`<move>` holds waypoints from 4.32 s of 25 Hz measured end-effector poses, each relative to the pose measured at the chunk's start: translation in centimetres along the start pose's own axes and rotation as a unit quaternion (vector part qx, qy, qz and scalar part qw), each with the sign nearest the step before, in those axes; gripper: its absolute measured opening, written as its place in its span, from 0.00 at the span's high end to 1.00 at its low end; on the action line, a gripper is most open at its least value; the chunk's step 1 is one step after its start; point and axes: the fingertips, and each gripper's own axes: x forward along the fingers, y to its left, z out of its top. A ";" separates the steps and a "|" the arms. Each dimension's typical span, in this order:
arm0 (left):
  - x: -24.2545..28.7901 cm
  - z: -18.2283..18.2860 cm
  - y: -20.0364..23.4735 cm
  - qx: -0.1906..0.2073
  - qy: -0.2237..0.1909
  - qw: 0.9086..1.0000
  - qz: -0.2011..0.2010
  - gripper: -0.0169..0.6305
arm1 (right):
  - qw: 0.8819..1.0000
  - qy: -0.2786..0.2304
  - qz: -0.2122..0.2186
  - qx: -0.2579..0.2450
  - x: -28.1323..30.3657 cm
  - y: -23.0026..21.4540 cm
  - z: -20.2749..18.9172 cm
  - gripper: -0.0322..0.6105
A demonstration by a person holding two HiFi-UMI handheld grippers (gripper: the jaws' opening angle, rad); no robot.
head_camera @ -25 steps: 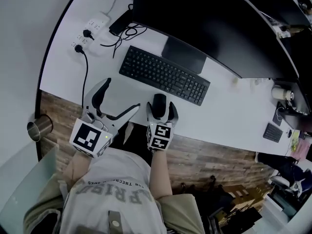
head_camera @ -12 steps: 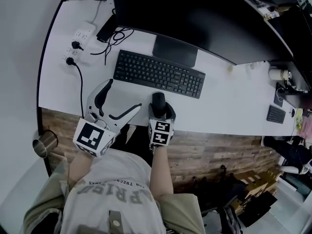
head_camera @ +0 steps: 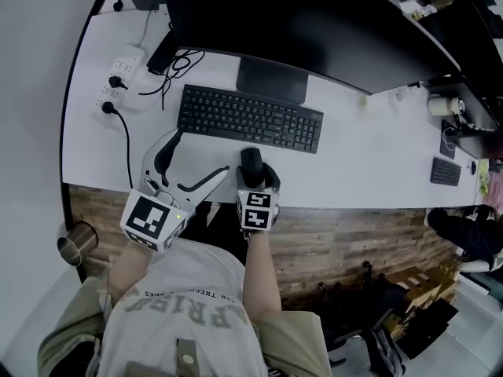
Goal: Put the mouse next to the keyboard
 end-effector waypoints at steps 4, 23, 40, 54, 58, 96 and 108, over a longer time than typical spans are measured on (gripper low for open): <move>0.7 0.1 -0.9 0.005 0.001 1.000 -0.009 0.30 | 1.000 -0.021 -0.009 0.005 -1.3 -0.9 0.9 0.49; 10.0 2.8 -10.0 0.018 -0.011 1.000 -0.005 0.30 | 0.995 -0.074 -0.058 0.018 -8.0 -16.0 5.2 0.49; 19.1 3.1 -15.0 -0.003 -0.008 0.999 0.044 0.30 | 0.998 -0.042 -0.050 0.011 -4.5 -28.9 5.9 0.49; 21.8 2.4 -14.8 -0.004 0.009 0.998 0.057 0.30 | 0.996 0.004 -0.065 0.058 0.3 -32.3 4.7 0.49; 22.2 2.6 -14.7 -0.004 0.011 0.998 0.057 0.30 | 0.995 0.011 -0.070 0.065 1.0 -32.6 4.4 0.49; 9.6 13.4 -16.2 0.083 -0.172 0.980 -0.048 0.71 | 0.891 -0.432 -0.137 0.027 -29.3 -20.4 18.7 0.85; 6.5 14.2 -17.3 0.076 -0.205 0.975 -0.047 0.96 | 0.879 -0.450 -0.159 0.004 -33.1 -17.5 18.6 0.95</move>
